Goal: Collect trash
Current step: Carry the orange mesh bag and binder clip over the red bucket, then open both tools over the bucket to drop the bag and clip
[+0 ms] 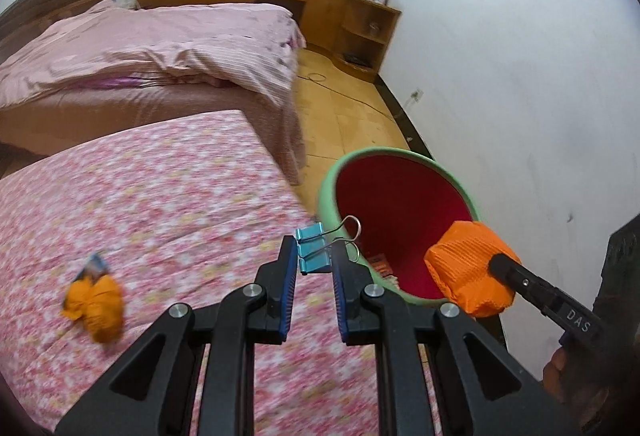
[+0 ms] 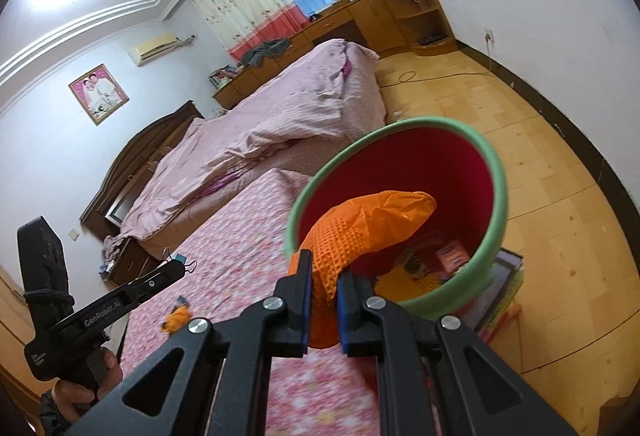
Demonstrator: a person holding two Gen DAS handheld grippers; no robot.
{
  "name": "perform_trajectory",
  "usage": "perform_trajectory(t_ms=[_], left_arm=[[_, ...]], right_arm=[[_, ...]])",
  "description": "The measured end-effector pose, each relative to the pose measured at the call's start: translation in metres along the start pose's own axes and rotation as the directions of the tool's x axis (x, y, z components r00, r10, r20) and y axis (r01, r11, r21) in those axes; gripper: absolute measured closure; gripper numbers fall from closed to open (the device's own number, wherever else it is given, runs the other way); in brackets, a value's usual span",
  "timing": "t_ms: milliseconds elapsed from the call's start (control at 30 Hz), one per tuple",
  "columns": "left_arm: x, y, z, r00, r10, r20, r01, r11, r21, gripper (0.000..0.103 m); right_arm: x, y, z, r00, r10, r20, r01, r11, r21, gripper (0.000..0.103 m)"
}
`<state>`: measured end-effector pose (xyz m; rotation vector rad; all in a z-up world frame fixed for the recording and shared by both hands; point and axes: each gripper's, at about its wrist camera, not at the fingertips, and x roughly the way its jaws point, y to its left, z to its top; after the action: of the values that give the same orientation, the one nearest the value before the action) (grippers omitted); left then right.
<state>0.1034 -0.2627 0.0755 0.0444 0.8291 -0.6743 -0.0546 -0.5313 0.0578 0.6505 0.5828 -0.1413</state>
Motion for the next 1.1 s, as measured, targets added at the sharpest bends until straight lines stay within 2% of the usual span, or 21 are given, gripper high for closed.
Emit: perform_trajectory(t_ms=[367,667,733,800,900,967,1100], left_arm=[[0.072,-0.038,0.006,0.994,-0.051,-0.092,0.056,0.997,0.057,0.087],[0.105,-0.043,-0.001,0.988,-0.039,-0.152,0.054,0.995,0.090,0.087],[0.108,-0.044,-0.002,0.986,-0.035,-0.162,0.051,0.994,0.093,0.087],[0.109,-0.046,-0.003,0.985,-0.043,-0.167,0.059,0.994,0.096,0.084],[0.107,-0.050,-0.003,0.985,-0.054,-0.166,0.071,0.992,0.103,0.070],[0.102,-0.054,-0.004,0.987,-0.042,-0.155,0.059,0.992,0.112,0.061],[0.089,-0.056,-0.005,0.989,-0.038,-0.142,0.053,0.993,0.107,0.060]], right_arm=[[0.030,-0.047,0.018,0.997,-0.073,-0.034,0.074,0.997,0.020,0.089],[0.052,-0.070,0.019,0.993,-0.104,-0.063,0.107,0.993,0.042,0.088],[0.055,-0.073,0.020,0.992,-0.106,-0.065,0.109,0.993,0.048,0.083],[0.056,-0.074,0.020,0.992,-0.107,-0.065,0.111,0.992,0.060,0.074],[0.054,-0.077,0.020,0.993,-0.100,-0.063,0.105,0.992,0.076,0.065],[0.052,-0.077,0.021,0.993,-0.100,-0.061,0.104,0.991,0.083,0.064],[0.045,-0.077,0.021,0.994,-0.096,-0.050,0.101,0.990,0.100,0.056]])
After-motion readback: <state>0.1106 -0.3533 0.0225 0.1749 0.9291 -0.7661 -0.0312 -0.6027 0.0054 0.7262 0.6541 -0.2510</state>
